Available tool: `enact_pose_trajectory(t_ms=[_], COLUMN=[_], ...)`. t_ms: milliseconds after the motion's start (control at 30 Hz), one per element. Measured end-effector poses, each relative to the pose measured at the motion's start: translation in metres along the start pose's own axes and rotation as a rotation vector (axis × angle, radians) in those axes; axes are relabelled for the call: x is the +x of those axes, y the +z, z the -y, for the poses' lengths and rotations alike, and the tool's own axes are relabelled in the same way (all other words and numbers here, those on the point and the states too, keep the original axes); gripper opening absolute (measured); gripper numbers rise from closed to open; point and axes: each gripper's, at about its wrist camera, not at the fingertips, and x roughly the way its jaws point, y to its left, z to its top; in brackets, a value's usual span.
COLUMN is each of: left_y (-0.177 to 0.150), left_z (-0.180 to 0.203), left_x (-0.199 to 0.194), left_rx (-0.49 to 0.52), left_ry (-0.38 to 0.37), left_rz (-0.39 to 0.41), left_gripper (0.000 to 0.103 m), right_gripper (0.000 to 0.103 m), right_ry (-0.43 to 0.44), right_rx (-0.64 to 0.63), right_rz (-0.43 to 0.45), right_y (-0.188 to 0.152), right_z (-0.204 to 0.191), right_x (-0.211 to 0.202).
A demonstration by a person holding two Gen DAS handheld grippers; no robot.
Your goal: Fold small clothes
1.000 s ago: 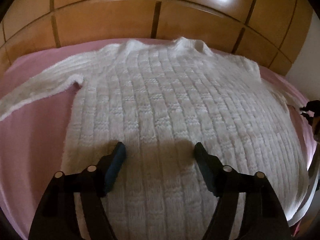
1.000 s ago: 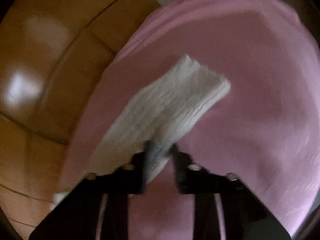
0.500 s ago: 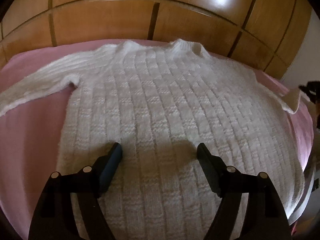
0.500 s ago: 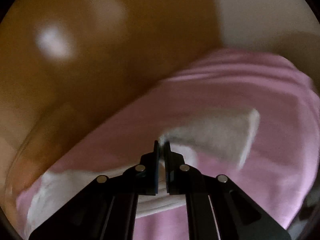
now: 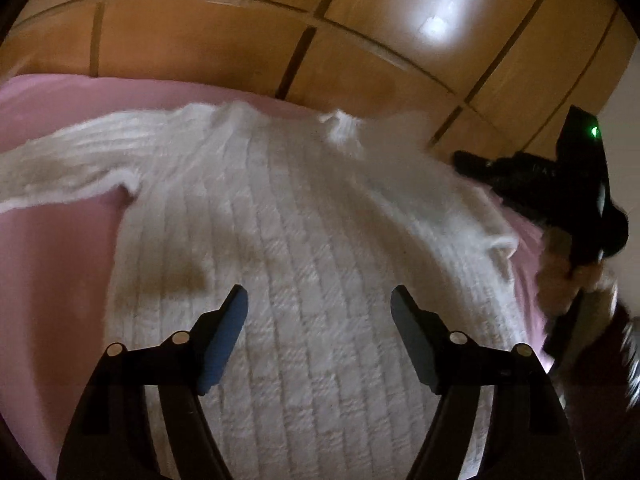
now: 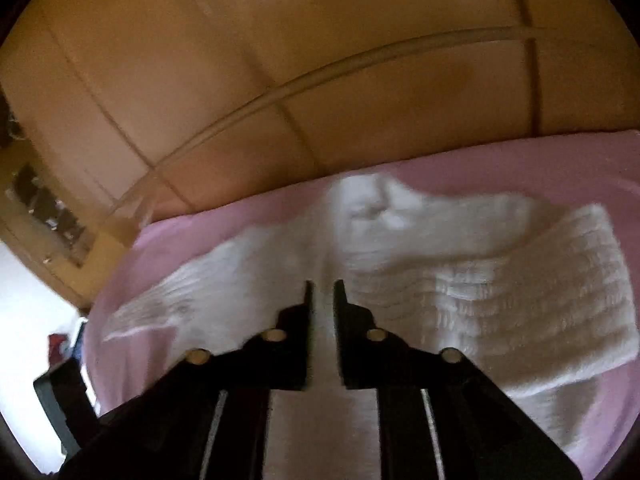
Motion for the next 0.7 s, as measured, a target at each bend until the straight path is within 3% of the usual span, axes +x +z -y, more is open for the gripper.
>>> enact_pose_trajectory(t_ms=[33,67,167,267,400,467,533,567,600,700], left_y=[0.004,0.007,0.016,0.026,0.043,0.052,0.061,0.067,0.074,0.096], left_z=[0.0,0.0,0.001,0.0,-0.001,-0.002,-0.001,0.0,0.002,0.007], left_x=[0.001,0.002,0.01,0.03,0.061,0.082,0.105,0.116,0.121,0.095], left_rx=[-0.01,-0.017,-0.046,-0.102,-0.143,-0.176,-0.199,-0.202,-0.202,-0.193], left_ry=[-0.015,-0.027,-0.063,-0.112,-0.11,-0.123,-0.142,-0.143,-0.139,-0.185], left_rz=[0.003,0.002,-0.005,-0.062,-0.08,-0.103,-0.137,-0.157,-0.159,-0.052], left_gripper=[0.073,0.073,0.073,0.073,0.073,0.062,0.022,0.009,0.006,0.006], right_gripper=[0.058,0.059,0.062,0.068,0.073,0.076,0.079,0.08,0.08,0.08], right_ry=[-0.001,0.001,-0.013,-0.045,-0.094,-0.109,-0.122,-0.131,-0.139,-0.162], right_rx=[0.019,0.028,0.037,0.048,0.087,0.135,0.178,0.195,0.204,0.238], right_rz=[0.012,0.009,0.003,-0.003,-0.013,-0.001,0.018,0.026,0.031,0.075], right_y=[-0.007,0.001,-0.021,-0.045,-0.085,-0.093,-0.095,-0.094,-0.093,-0.087], right_z=[0.001,0.008,0.027,0.045,0.074,0.088,0.099,0.104,0.108,0.119], right_x=[-0.003,0.005,-0.015,-0.042,-0.071,-0.083,-0.094,-0.099,-0.103,-0.114])
